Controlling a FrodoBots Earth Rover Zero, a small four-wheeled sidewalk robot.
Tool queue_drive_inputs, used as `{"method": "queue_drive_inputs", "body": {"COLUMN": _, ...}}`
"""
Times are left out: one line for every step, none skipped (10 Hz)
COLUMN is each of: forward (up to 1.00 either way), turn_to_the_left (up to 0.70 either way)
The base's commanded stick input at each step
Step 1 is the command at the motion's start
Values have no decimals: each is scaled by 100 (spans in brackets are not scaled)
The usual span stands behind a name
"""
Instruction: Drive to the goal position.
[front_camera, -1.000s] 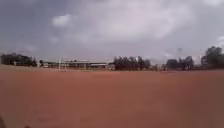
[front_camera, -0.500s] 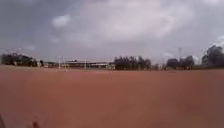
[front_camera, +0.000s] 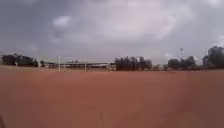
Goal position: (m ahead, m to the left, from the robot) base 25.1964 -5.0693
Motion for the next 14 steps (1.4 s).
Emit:
{"method": "queue_drive_inputs", "body": {"forward": 70, "turn_to_the_left": 0}}
{"method": "queue_drive_inputs", "body": {"forward": 70, "turn_to_the_left": 0}}
{"method": "queue_drive_inputs", "body": {"forward": 70, "turn_to_the_left": 0}}
{"method": "queue_drive_inputs", "body": {"forward": 70, "turn_to_the_left": 0}}
{"method": "queue_drive_inputs", "body": {"forward": 70, "turn_to_the_left": 0}}
{"method": "queue_drive_inputs", "body": {"forward": 70, "turn_to_the_left": 0}}
{"method": "queue_drive_inputs", "body": {"forward": 70, "turn_to_the_left": 0}}
{"method": "queue_drive_inputs", "body": {"forward": 70, "turn_to_the_left": 0}}
{"method": "queue_drive_inputs", "body": {"forward": 70, "turn_to_the_left": 0}}
{"method": "queue_drive_inputs", "body": {"forward": 70, "turn_to_the_left": 0}}
{"method": "queue_drive_inputs", "body": {"forward": 70, "turn_to_the_left": 0}}
{"method": "queue_drive_inputs", "body": {"forward": 70, "turn_to_the_left": 0}}
{"method": "queue_drive_inputs", "body": {"forward": 70, "turn_to_the_left": 0}}
{"method": "queue_drive_inputs", "body": {"forward": 70, "turn_to_the_left": -35}}
